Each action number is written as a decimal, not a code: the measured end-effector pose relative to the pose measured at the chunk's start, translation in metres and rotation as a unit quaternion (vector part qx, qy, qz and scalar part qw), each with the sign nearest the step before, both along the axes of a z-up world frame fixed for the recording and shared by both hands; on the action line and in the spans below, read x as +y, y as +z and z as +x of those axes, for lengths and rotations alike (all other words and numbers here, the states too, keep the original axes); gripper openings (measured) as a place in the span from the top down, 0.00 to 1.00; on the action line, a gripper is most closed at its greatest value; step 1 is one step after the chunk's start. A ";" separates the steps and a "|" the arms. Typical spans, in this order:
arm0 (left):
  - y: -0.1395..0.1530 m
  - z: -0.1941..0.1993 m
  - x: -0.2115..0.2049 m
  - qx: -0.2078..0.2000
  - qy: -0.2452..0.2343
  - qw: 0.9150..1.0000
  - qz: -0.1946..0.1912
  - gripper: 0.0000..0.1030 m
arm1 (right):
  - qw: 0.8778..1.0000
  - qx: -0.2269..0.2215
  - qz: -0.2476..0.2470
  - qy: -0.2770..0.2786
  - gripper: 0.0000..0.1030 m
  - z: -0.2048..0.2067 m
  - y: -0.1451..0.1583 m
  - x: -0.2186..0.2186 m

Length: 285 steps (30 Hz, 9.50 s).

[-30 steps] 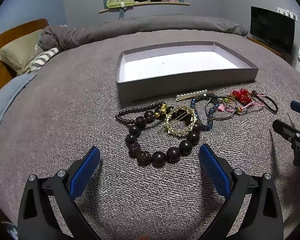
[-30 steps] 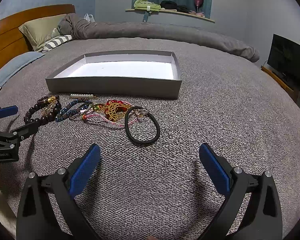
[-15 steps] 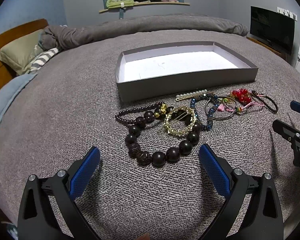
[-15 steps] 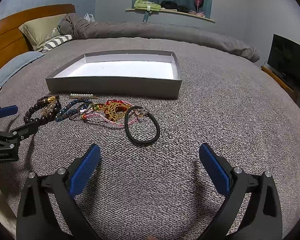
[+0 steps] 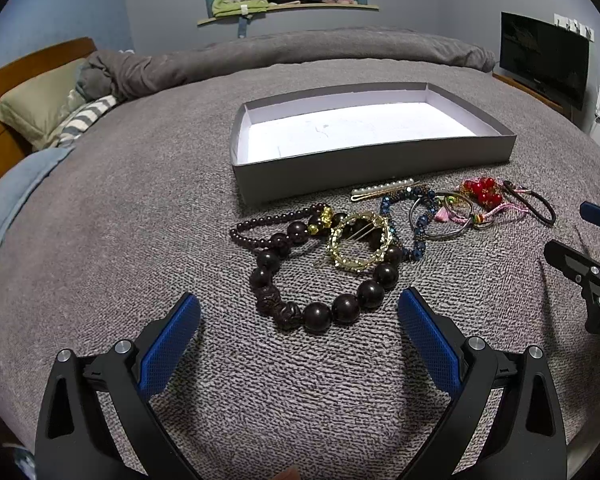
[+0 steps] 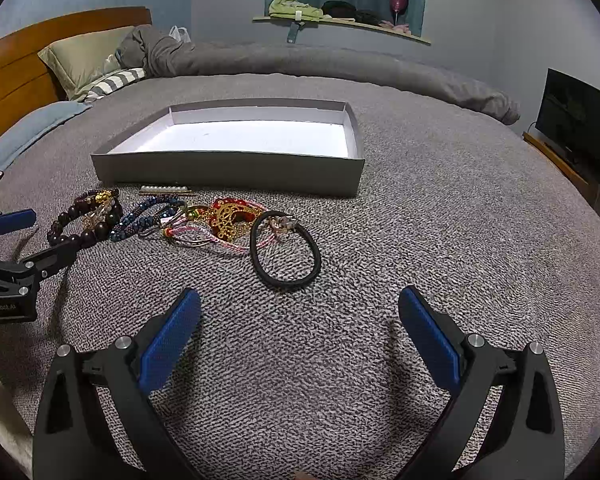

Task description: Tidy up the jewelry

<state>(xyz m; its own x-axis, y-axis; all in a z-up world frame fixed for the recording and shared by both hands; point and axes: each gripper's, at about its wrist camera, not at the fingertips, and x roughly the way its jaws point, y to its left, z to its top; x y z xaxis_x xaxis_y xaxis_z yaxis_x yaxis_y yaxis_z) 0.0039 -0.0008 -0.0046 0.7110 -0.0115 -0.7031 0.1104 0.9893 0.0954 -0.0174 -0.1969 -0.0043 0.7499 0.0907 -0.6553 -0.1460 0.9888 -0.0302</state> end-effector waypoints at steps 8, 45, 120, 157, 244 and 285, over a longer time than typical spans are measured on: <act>0.000 0.001 0.000 0.000 -0.003 1.000 -0.008 0.02 | 1.000 0.001 0.015 -0.004 0.05 0.000 -0.003 -0.003; 0.010 0.018 0.031 0.016 -0.034 0.998 -0.048 0.30 | 0.999 0.000 0.040 -0.021 0.60 0.014 0.007 -0.024; 0.119 0.038 0.016 -0.104 -0.089 0.984 -0.116 0.88 | 0.992 -0.099 0.072 -0.006 0.97 0.040 0.077 -0.022; 0.022 0.157 0.024 0.044 -0.039 0.993 -0.098 0.87 | 0.999 0.023 0.045 -0.005 0.97 0.146 0.018 -0.008; 0.005 0.026 0.050 0.001 -0.073 0.996 -0.053 0.08 | 0.997 -0.010 0.011 0.072 0.05 0.027 0.010 0.009; -0.011 0.044 0.035 0.040 -0.110 0.993 -0.033 0.59 | 0.995 -0.009 0.033 0.093 0.45 0.035 0.007 0.023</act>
<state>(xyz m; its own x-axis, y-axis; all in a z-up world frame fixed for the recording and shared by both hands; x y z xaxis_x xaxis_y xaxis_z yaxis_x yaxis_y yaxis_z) 0.0482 0.0339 -0.0160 0.6277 -0.2070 -0.7505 0.3282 0.9445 0.0140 0.0176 -0.1736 0.0024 0.7271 0.2710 -0.6308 -0.3269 0.9446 0.0290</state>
